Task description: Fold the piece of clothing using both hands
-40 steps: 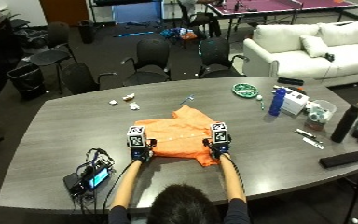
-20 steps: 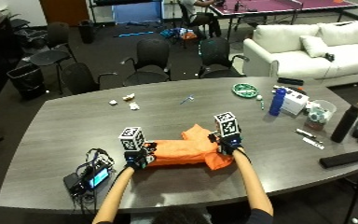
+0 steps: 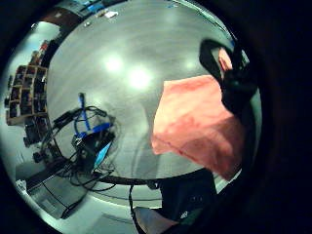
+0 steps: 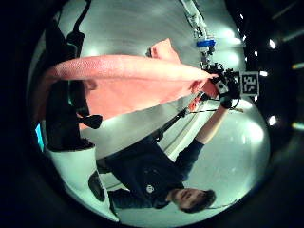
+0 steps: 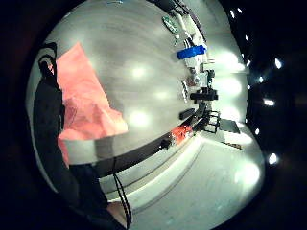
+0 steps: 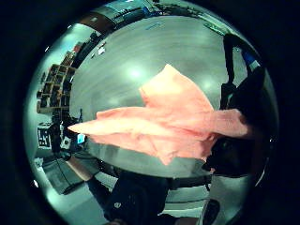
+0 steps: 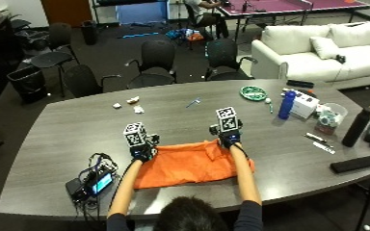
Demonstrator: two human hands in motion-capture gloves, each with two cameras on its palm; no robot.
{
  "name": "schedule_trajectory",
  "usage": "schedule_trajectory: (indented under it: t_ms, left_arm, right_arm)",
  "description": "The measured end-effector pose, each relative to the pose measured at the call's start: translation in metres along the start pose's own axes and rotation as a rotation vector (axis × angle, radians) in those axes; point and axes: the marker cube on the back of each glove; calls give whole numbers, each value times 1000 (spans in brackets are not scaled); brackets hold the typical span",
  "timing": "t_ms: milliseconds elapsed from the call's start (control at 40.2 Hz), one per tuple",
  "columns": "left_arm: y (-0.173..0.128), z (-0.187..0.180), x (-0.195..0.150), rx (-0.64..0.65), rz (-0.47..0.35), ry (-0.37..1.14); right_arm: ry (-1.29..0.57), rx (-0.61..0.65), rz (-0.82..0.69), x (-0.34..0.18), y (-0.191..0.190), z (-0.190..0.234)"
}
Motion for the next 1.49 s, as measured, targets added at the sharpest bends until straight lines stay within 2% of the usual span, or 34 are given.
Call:
schedule_trajectory:
  t_ms: [75,124,174,249,324,373,398,498,622,672,722,821,921,1020,1095,1294,1419,1493]
  left_arm:
    - [-24,26,-12,-59,-92,7]
    - [-34,44,-15,-117,-112,40]
    - [-43,60,-19,-138,-114,73]
    - [-54,72,-30,-86,-143,71]
    - [-52,66,-38,-22,-186,72]
    - [-47,60,-39,3,-167,102]
    - [-44,57,-37,0,-132,125]
    - [-23,48,-22,-88,89,258]
    - [-27,52,-14,146,142,257]
    - [-20,68,-15,208,123,193]
    - [-13,89,-17,219,101,128]
    - [-5,126,-14,88,110,138]
    - [-15,141,-24,108,-9,68]
    - [-11,146,-30,53,-97,3]
    - [-9,148,-31,32,-131,-38]
    - [-14,145,-27,7,-145,-106]
    - [-19,131,-20,11,-157,-132]
    - [-16,124,-14,-29,-150,-108]
  right_arm:
    - [-2,75,-16,-10,-26,21]
    - [-19,100,7,-13,-39,36]
    - [-45,179,35,-13,-51,48]
    - [-87,327,43,-5,-61,52]
    - [-130,366,38,10,-57,49]
    - [-146,346,45,21,-50,47]
    - [-148,333,49,26,-46,47]
    - [-159,212,58,45,-30,51]
    - [-200,-132,81,67,1,81]
    - [-181,-178,117,78,8,101]
    - [-170,-157,154,88,9,119]
    - [-222,-173,230,100,5,148]
    - [-278,-235,242,100,5,167]
    - [-295,-269,174,92,8,175]
    - [-269,-259,139,83,8,178]
    - [-137,-231,80,65,11,169]
    - [-135,-129,30,72,11,155]
    - [-132,-80,64,88,18,142]
